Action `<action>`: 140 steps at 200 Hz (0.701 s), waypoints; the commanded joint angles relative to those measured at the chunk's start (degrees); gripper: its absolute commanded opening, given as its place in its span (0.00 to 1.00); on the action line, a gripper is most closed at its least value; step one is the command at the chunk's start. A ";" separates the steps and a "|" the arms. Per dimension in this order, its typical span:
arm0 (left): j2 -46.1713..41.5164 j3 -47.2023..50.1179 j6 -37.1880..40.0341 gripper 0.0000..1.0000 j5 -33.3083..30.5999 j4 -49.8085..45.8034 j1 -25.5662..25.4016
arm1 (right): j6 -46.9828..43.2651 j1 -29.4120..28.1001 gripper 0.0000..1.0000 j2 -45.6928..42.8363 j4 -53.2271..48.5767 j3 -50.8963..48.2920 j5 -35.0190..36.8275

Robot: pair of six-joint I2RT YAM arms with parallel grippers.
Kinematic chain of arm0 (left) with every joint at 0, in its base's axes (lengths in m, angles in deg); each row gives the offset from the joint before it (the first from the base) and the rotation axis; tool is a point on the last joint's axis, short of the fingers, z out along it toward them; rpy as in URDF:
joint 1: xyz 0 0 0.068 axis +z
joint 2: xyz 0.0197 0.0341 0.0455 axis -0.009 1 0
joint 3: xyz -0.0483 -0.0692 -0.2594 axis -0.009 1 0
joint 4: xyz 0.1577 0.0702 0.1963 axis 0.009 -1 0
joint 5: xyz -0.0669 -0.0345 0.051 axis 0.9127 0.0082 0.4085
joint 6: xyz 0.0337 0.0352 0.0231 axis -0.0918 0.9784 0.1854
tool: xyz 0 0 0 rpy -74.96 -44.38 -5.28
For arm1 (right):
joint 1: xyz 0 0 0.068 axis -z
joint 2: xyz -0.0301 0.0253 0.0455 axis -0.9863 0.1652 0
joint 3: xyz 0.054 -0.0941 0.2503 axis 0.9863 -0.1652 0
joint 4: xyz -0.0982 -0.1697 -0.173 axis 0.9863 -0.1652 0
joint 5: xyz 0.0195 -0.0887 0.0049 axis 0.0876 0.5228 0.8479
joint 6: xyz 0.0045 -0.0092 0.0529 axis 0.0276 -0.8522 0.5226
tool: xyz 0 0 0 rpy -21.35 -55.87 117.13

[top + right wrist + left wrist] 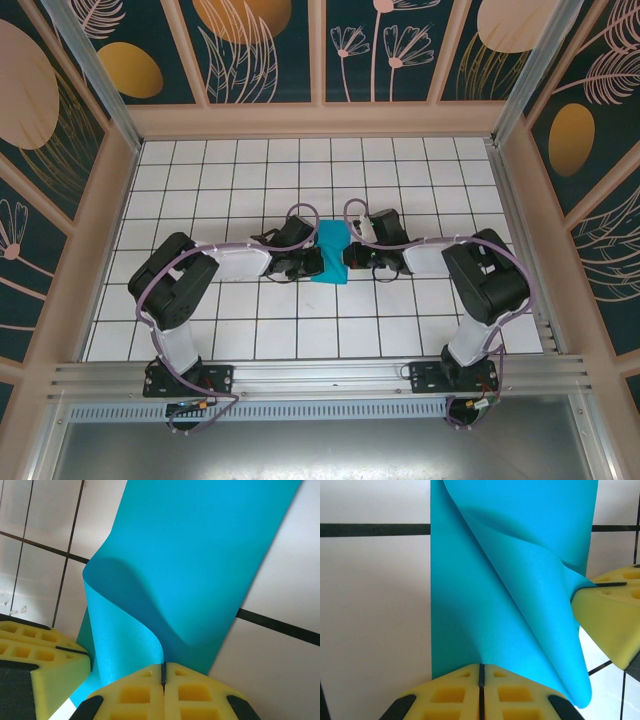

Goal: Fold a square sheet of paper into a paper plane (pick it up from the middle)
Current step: Fold the triangle a second time at the center of the table.

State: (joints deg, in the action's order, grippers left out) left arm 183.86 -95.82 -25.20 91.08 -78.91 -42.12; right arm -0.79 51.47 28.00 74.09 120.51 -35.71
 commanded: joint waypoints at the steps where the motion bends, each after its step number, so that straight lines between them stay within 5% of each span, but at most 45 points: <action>1: 1.77 -0.03 1.37 0.09 -3.31 -5.32 0.25 | -1.84 0.49 0.01 1.04 -1.22 1.72 -0.59; 140: 1.60 -0.12 1.54 0.09 -3.45 -5.76 0.26 | -2.69 0.67 0.02 1.39 -2.48 3.04 0.47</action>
State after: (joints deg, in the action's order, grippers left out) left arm 183.86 -96.04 -24.79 90.82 -79.41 -42.12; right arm -1.99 51.69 28.50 72.82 121.85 -35.58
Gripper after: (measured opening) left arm 0.089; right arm 0.068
